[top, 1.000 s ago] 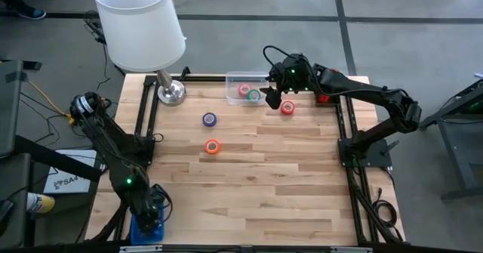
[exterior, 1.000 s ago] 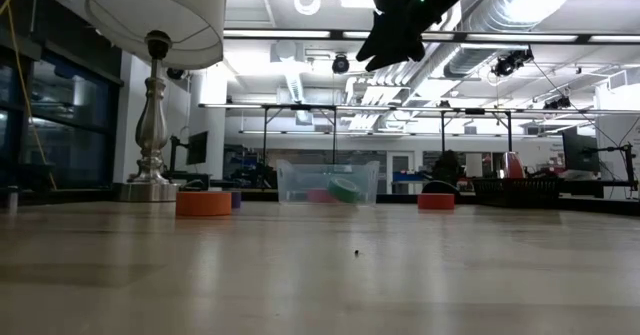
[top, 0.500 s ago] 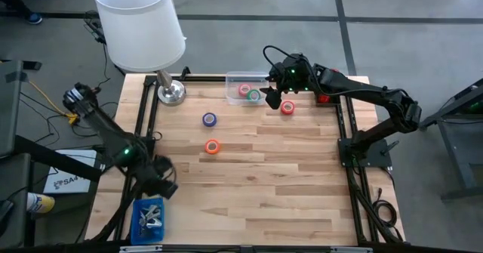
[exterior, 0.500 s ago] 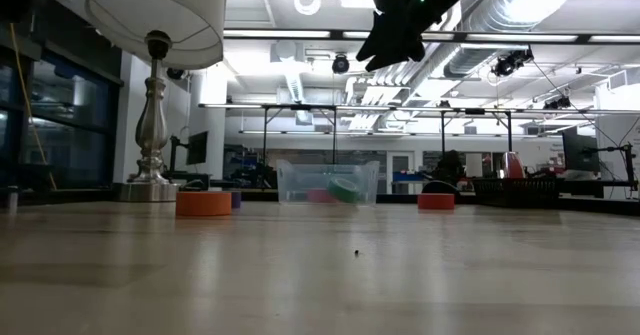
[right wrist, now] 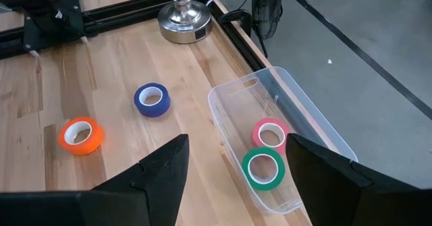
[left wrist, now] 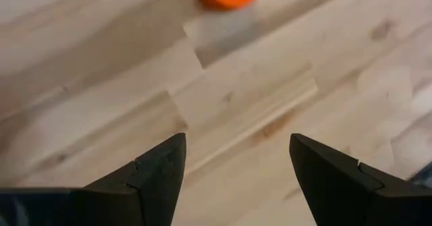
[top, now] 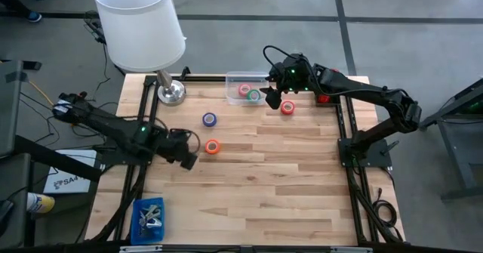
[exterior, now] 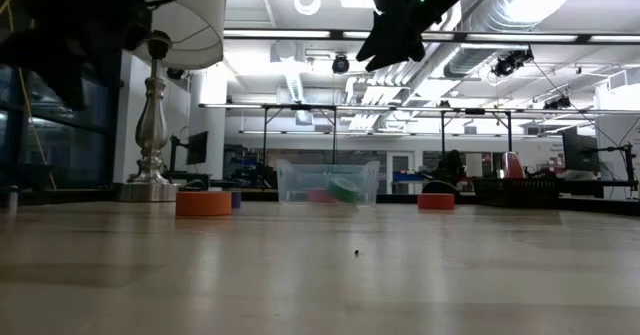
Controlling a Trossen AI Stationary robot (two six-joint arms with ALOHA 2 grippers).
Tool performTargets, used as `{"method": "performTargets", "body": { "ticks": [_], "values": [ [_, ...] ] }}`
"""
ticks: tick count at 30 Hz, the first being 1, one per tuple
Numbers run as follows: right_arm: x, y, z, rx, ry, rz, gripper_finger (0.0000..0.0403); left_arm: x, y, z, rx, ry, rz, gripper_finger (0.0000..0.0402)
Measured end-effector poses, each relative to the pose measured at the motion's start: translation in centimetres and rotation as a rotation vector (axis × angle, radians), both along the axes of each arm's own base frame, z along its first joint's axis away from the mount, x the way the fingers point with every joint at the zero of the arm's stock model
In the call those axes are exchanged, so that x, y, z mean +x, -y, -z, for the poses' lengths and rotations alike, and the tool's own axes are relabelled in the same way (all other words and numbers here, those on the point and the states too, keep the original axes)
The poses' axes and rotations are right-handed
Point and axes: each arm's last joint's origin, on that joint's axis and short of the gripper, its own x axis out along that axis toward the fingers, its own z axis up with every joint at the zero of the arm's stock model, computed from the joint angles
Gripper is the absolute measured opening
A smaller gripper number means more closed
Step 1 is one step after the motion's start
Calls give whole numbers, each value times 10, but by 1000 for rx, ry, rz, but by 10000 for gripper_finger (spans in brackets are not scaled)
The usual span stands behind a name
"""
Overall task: Pick and place Stapler, Stapler remover, tape
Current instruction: Put the orange tape into the transparent bin
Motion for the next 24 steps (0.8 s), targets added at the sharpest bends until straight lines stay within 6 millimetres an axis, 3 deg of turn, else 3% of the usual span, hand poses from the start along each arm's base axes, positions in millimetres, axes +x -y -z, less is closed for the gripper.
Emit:
{"method": "performTargets", "body": {
  "ticks": [12, 24],
  "values": [
    [0, 0, 0, 0, -3, 2, 239, 22, -43, -2, 74, 105, -64, 259],
    [-1, 0, 2, 8, -22, 5, 239, 50, -80, 16, 83, 92, -120, 259]
  ]
}}
